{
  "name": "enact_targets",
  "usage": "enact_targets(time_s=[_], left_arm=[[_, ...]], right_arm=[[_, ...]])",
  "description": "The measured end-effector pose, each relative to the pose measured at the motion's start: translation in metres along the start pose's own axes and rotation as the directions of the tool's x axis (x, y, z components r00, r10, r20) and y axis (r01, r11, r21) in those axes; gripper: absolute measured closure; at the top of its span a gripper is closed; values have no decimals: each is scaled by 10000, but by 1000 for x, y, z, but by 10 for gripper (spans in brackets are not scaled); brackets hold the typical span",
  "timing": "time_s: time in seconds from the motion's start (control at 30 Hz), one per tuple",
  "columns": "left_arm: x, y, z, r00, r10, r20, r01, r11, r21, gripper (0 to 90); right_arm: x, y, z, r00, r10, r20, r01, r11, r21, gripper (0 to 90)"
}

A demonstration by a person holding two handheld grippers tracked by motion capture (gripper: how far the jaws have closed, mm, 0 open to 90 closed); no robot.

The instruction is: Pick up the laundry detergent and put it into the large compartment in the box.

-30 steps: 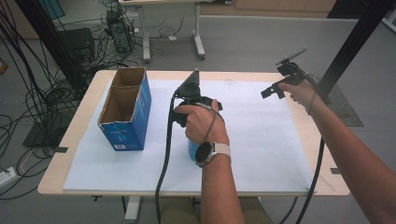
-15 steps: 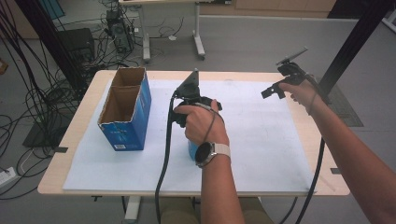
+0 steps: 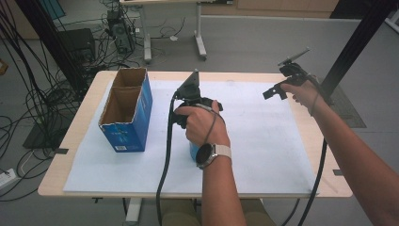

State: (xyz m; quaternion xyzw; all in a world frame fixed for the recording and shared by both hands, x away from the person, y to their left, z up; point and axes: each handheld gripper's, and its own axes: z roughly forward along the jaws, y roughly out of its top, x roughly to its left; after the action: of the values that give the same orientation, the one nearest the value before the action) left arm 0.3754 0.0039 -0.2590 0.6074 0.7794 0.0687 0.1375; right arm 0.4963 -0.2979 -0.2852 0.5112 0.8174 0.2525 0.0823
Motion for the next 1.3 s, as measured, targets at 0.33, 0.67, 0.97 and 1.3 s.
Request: enact_targets(time_s=[0.33,0.67,0.97,1.3], left_arm=[[0,0,1,10000,25,-18,-25,10000,32,92],[0,0,2,10000,25,-4,-25,10000,36,92],[2,0,2,10000,30,10,-30,10000,42,92],[2,0,2,10000,-11,7,11,10000,40,92]], right_arm=[[0,0,0,10000,4,22,-4,10000,28,67],[0,0,1,10000,-13,24,13,10000,42,67],[-1,0,0,10000,10,66,-10,10000,29,67],[-1,0,1,10000,-11,59,11,10000,53,67]])
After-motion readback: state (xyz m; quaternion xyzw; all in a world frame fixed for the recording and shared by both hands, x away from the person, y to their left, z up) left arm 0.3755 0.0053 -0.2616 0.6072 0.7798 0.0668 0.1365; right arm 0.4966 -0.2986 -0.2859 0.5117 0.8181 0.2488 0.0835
